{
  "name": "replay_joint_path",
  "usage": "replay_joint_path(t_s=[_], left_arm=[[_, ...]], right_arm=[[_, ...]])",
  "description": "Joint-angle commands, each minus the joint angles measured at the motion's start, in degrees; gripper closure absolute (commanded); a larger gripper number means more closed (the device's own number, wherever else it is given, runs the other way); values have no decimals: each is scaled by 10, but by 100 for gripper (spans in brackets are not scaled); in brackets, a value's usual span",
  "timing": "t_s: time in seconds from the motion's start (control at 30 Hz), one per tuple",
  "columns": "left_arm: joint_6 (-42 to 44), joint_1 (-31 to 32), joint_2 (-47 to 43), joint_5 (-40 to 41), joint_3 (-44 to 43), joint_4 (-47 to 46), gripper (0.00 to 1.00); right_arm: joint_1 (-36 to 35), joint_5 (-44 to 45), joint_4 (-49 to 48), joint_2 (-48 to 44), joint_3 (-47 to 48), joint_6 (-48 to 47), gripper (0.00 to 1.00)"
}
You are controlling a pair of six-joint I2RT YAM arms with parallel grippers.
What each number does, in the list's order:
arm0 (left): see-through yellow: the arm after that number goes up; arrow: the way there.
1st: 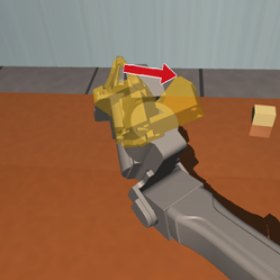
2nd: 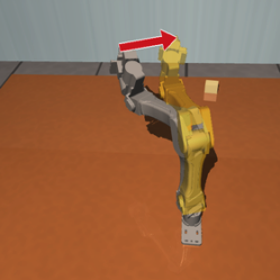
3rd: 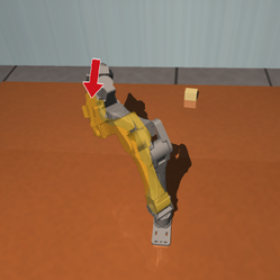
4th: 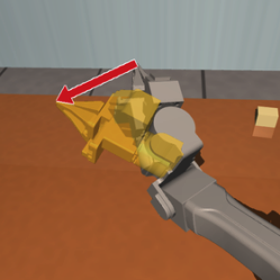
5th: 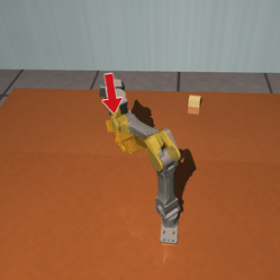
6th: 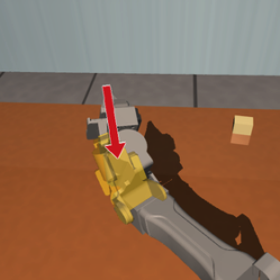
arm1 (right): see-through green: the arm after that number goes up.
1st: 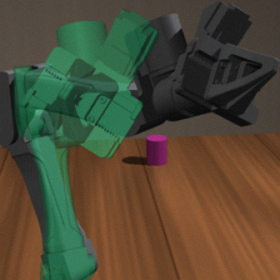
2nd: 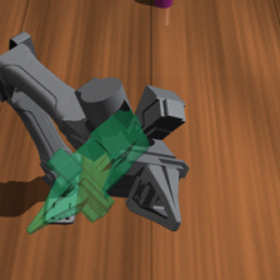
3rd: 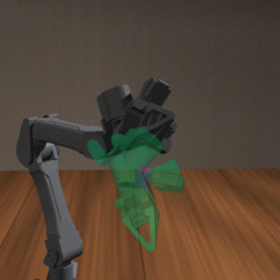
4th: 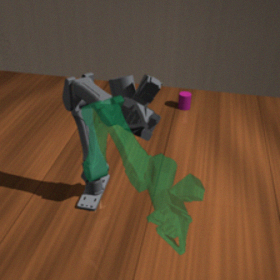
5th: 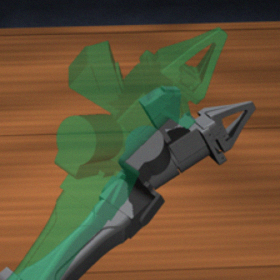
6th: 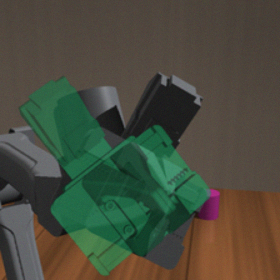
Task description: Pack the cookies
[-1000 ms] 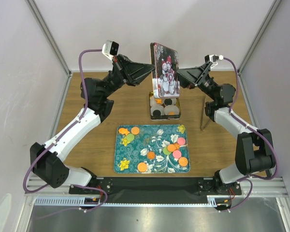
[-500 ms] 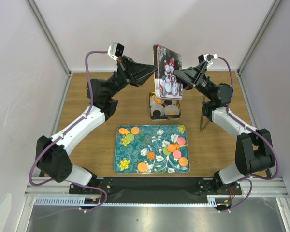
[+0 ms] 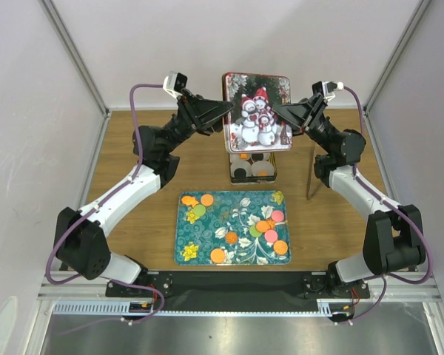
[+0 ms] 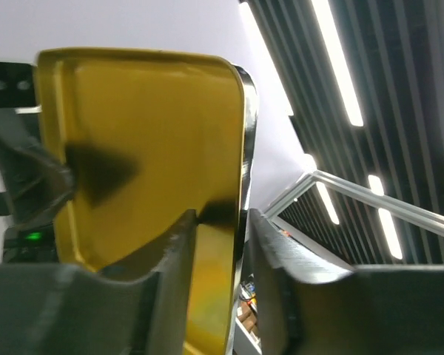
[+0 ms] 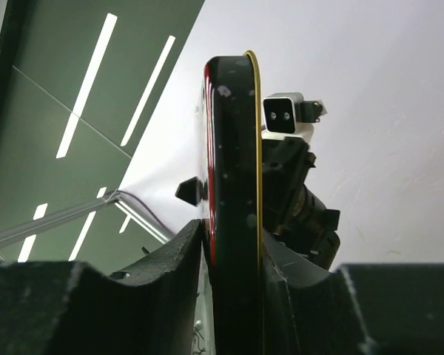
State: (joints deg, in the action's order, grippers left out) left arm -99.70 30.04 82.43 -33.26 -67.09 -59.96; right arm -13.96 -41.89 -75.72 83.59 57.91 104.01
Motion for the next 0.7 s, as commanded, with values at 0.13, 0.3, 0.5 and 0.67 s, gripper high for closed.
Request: replay_joint_path(t_s=[0.13, 0.3, 0.5, 0.67], left_arm=[[33, -2, -28, -14, 23, -7, 46], [89, -9, -41, -27, 27, 61, 37], [205, -21, -64, -24, 27, 222, 35], [306, -34, -63, -8, 16, 355, 35]], right_arm=[[0, 8, -139, -29, -11, 15, 80], [6, 20, -134, -37, -22, 22, 87], [14, 15, -84, -37, -31, -6, 98], [25, 13, -56, -15, -30, -21, 100]])
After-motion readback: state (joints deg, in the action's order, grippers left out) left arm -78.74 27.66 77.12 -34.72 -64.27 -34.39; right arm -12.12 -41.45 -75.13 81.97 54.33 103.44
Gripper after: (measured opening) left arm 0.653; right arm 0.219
